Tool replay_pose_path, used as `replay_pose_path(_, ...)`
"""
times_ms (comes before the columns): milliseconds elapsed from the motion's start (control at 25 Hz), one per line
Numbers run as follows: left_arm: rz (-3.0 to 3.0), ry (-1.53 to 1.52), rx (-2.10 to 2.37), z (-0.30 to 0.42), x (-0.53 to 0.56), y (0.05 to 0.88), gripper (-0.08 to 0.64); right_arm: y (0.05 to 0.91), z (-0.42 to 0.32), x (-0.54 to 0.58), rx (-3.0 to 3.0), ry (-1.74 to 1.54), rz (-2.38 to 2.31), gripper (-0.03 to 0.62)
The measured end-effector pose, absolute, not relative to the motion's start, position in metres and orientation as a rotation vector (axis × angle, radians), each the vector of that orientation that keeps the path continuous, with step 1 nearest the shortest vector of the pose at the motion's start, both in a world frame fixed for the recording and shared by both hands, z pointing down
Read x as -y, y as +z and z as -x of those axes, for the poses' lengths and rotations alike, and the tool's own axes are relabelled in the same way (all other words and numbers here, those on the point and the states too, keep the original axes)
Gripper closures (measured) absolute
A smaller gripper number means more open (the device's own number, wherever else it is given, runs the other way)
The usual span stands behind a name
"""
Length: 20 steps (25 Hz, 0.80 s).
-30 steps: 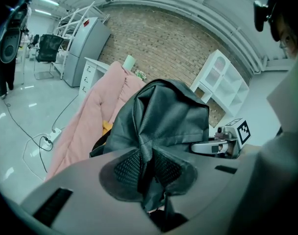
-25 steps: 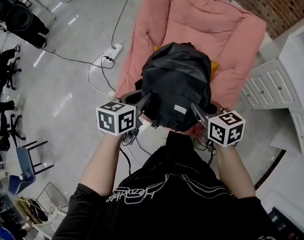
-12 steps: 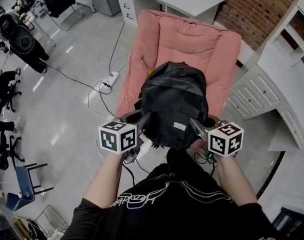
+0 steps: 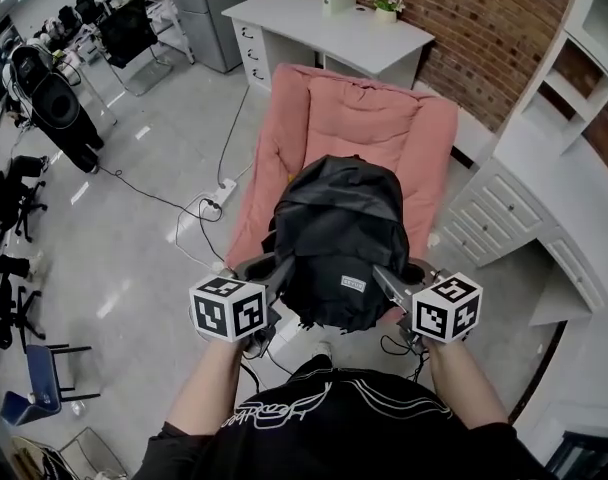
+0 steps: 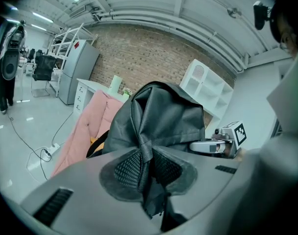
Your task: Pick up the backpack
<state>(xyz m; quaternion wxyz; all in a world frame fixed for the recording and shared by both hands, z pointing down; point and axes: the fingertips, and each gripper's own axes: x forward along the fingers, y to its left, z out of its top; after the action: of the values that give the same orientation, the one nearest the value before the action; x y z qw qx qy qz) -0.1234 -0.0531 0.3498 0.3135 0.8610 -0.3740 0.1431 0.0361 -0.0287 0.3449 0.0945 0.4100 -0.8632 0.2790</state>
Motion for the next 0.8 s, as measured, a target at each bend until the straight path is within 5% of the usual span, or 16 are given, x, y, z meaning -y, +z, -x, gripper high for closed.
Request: replay_pose_path(800,-2.254,0.316,1.122,0.084,-0.068,0.297,0.503,0.293,-0.078,-0.073,2.693,0.705,-1.126,0.540)
